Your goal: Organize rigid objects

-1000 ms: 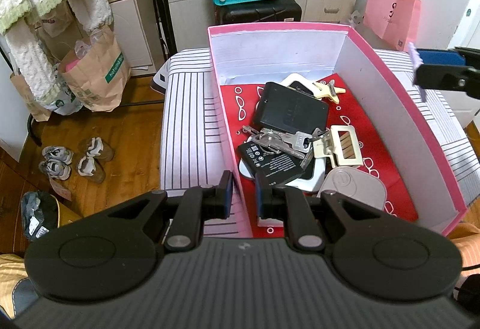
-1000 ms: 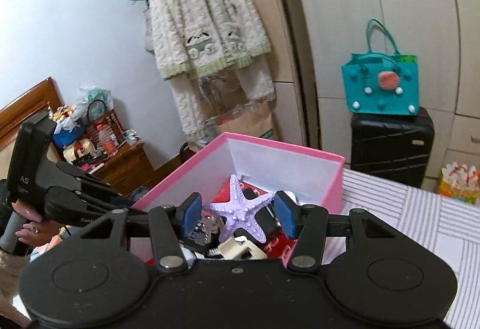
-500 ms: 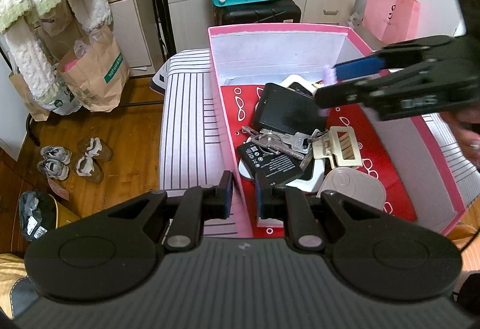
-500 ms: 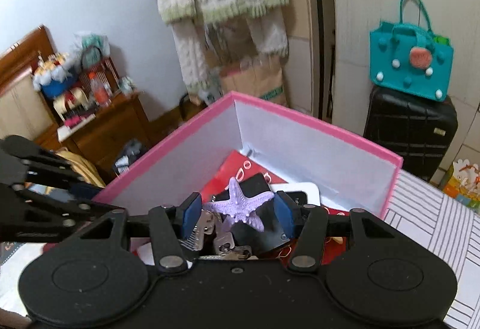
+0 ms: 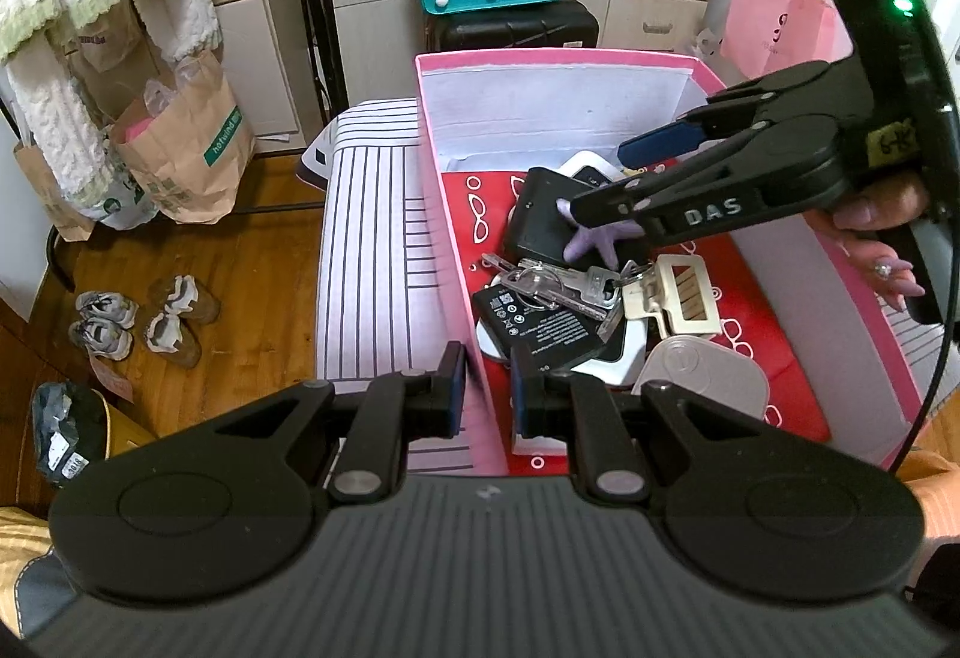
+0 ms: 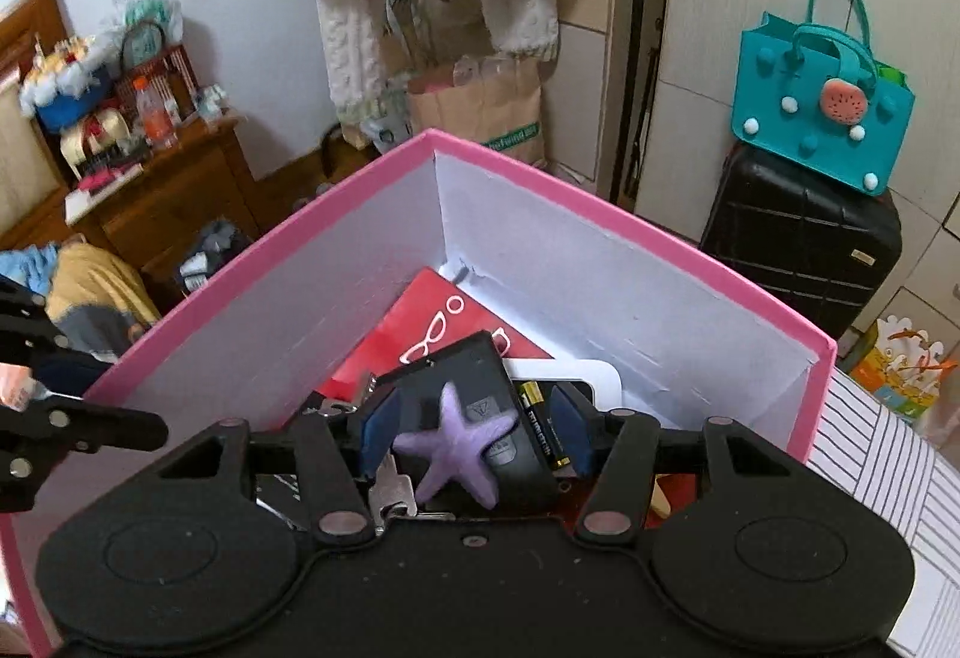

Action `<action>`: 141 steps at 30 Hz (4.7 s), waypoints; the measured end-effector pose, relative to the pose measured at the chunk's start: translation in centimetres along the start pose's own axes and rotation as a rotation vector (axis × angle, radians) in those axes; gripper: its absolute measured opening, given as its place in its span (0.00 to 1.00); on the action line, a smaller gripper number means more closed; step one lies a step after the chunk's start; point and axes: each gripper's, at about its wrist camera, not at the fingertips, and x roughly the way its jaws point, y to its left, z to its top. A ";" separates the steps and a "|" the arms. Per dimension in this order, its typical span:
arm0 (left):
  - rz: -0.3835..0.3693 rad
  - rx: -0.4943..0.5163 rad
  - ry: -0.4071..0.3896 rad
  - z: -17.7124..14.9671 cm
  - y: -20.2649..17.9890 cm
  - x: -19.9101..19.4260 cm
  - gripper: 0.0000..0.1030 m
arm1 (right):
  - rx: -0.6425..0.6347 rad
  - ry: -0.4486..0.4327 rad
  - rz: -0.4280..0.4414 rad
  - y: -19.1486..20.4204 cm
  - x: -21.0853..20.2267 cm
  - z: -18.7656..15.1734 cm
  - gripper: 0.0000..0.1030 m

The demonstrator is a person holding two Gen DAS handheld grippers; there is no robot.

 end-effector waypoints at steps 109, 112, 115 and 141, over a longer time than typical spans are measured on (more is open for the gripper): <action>0.198 -0.031 -0.272 -10.6 -18.2 -9.7 0.99 | 0.414 -0.352 -0.662 7.6 -25.4 -22.7 0.96; 0.210 -0.043 -0.287 -10.7 -18.2 -9.9 0.99 | 0.398 -0.360 -0.676 7.8 -25.1 -22.9 0.96; 0.215 -0.050 -0.292 -10.8 -18.1 -9.8 0.99 | 0.378 -0.367 -0.698 8.2 -24.8 -23.1 0.96; 0.219 -0.071 -0.332 -11.2 -17.8 -9.3 1.00 | 0.395 -0.355 -0.718 7.3 -23.3 -23.8 0.96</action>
